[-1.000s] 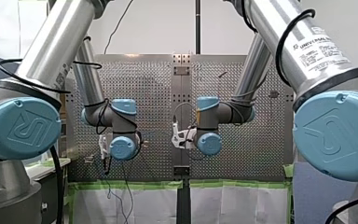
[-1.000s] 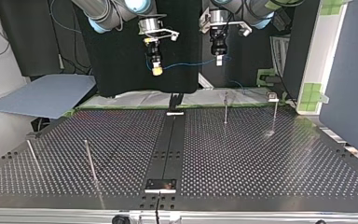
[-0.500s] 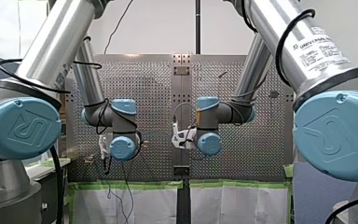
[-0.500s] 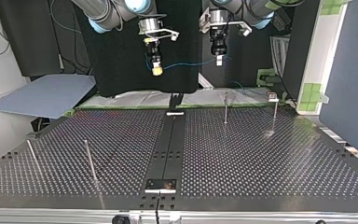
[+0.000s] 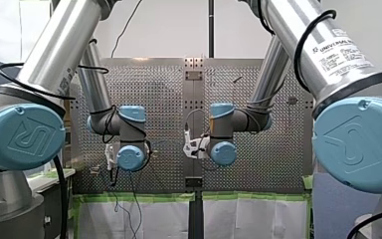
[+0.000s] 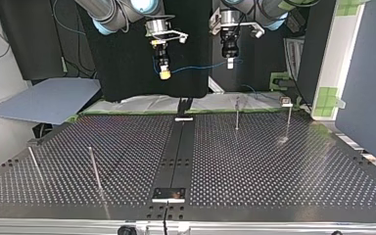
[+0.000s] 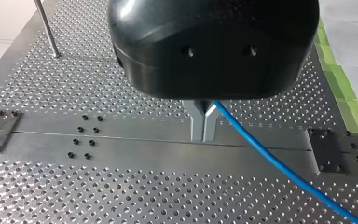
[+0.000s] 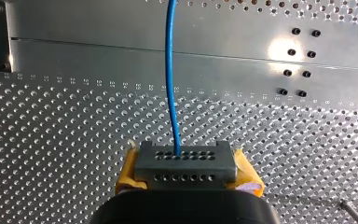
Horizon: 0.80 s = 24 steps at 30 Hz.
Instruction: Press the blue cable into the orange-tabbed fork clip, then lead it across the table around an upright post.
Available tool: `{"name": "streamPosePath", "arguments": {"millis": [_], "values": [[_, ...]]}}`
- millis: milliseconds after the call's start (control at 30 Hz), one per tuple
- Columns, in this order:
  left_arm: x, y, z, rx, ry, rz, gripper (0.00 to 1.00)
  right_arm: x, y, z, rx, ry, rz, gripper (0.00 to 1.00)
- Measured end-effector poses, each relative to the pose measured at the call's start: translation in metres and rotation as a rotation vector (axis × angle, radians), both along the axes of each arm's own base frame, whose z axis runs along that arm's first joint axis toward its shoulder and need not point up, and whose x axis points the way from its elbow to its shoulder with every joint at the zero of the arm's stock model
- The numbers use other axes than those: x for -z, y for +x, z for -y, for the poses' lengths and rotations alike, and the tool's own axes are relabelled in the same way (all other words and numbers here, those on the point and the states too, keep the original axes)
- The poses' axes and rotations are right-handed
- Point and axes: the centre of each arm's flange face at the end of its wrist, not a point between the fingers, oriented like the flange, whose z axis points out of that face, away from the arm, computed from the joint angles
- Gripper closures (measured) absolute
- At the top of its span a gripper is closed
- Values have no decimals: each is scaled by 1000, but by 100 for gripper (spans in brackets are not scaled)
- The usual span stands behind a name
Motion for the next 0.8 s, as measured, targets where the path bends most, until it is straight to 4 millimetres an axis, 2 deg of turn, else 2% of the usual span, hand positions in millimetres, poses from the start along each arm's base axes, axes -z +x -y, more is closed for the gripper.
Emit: {"name": "streamPosePath", "arguments": {"millis": [433, 600, 800], "values": [[2, -2, 1, 0, -6, -1, 100, 2, 3, -2, -3, 9, 1, 100], [11, -13, 10, 0, -39, 10, 100, 19, 19, -15, -38, 65, 0, 100], [12, -31, 23, 16, -52, 20, 100, 52, 18, -26, -48, 137, -38, 100]]}}
